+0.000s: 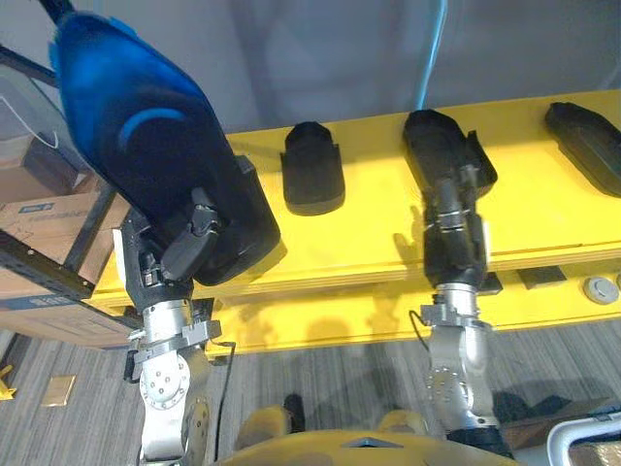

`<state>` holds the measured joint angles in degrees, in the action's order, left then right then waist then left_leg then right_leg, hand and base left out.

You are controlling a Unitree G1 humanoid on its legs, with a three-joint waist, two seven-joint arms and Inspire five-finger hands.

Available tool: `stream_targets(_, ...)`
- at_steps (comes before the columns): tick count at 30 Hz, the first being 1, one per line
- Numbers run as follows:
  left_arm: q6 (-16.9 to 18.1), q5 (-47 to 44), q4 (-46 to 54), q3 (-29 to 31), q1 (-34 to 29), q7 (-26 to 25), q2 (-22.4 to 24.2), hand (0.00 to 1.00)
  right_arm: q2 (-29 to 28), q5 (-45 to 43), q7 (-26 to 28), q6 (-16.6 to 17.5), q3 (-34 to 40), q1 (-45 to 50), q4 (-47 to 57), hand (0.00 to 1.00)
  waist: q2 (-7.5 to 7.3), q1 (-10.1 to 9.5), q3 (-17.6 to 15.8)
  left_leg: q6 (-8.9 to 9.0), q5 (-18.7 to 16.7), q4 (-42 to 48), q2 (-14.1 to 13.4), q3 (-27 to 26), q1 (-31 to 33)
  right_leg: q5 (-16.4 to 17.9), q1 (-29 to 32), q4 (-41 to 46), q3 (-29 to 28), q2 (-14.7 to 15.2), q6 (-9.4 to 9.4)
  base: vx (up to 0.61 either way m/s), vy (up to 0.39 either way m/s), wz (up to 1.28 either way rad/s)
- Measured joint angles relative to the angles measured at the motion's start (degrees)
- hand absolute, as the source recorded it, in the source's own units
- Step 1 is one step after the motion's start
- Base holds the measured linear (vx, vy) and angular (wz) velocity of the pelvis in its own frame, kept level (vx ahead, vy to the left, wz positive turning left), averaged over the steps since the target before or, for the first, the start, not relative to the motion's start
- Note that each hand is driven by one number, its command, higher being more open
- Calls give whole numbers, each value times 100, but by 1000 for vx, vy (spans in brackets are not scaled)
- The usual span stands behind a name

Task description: Walk over and take three plastic housings, then place them on the shelf

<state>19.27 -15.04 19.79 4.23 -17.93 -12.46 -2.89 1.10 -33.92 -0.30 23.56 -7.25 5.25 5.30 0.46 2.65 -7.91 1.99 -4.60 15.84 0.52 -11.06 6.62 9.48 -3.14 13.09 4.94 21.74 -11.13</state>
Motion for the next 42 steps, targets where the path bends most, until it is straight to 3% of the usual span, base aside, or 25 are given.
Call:
stream_targets(2, -86, 4, -35, 95, 61, 8, -37, 0, -83, 117, -73, 112, -86, -104, 1, 100, -51, -15, 29, -31, -1, 1, 45, -12, 77, -180, -69, -240, 124, 48, 138, -30, 141, 13)
stream_targets(4, -139, 20, -39, 110, 201, 65, -93, 0, -147, 417, -245, 200, -69, -206, 1, 100, -103, -62, 13, -115, -13, -51, 54, -40, 122, -567, -219, -528, 354, 61, 289, -16, 103, 22)
stream_targets(6, -225, 18, -18, 125, 294, 258, -139, 0, -119, 682, -447, 225, -43, -251, -4, 100, 42, -107, 65, -263, 138, -428, -112, -184, 50, -1321, -50, -508, 968, -108, 684, -54, 81, 3)
stream_targets(7, -223, 18, 14, 139, 298, 304, -187, 0, -102, 724, -475, 236, -31, -282, 0, 100, 58, -124, 80, -332, 186, -564, -135, -235, 28, -1431, 20, -539, 1017, -176, 742, -51, 113, -11)
stream_targets(9, -323, 11, 6, 235, 606, 501, -397, 0, -109, 946, -543, 234, 8, -370, 89, 100, 49, -71, 79, -487, 436, -964, -179, -144, 21, -877, 101, -332, 838, -806, 681, -32, 71, 9)
stream_targets(11, -334, -12, -4, 240, 844, 555, -401, 0, -46, 1073, -463, 196, 86, -382, 344, 100, 25, -79, 73, -516, 599, -1174, -83, -88, 21, -598, 2, -628, 815, -1232, 807, -11, 42, 7)
stream_targets(15, -351, -5, -3, 18, 939, 537, -380, 0, 132, 1040, -132, 58, 410, -363, 752, 100, 44, 49, 52, -627, 924, -1565, 195, 23, -116, -547, -150, -907, 728, -1139, 859, 35, 63, 18)
stream_targets(18, -429, -5, -2, -77, 915, 496, -376, 0, 199, 1039, -36, -180, 498, -356, 844, 100, 31, 35, 47, -547, 1016, -1814, 217, 44, -268, -435, -173, -809, 728, -1134, 840, -4, -9, 8)
stream_targets(26, -600, 728, -24, 282, 845, 138, -414, 0, 298, 794, 186, -186, 494, -63, 897, 100, 91, 75, 1, -431, 1258, -2085, 89, 11, -341, -375, -123, -790, 724, -1268, 654, -19, -61, 0)
stream_targets(30, -854, 836, -797, 845, 1161, -94, -808, 0, 295, 635, 207, -246, 462, 223, 1074, 100, 157, 81, 7, -384, 1252, -2095, 14, -114, -497, -355, -201, -743, 608, -1313, 685, 25, -41, -15)
stream_targets(34, -1145, 433, -1780, 1019, 1504, -46, -1193, 0, 332, 637, 296, -365, 293, 309, 1142, 100, 261, 135, 30, -303, 1187, -2097, -35, -192, -519, -330, -148, -657, 549, -1336, 695, -27, -5, -12)
stream_targets(37, -1275, 186, -2260, 1027, 1686, 107, -1464, 0, 389, 643, 401, -466, 29, 310, 1145, 100, 280, 140, 41, -322, 1160, -2097, -78, -341, -518, -335, -70, -606, 421, -1354, 676, -34, 20, -19)
stream_targets(42, -1469, -304, -3318, 1026, 2452, 777, -2045, 0, 609, 601, 673, -768, -326, 304, 1289, 100, 392, 181, 90, -318, 1161, -2097, -100, -514, -497, -337, 67, -499, 266, -1350, 670, -6, 29, -12)
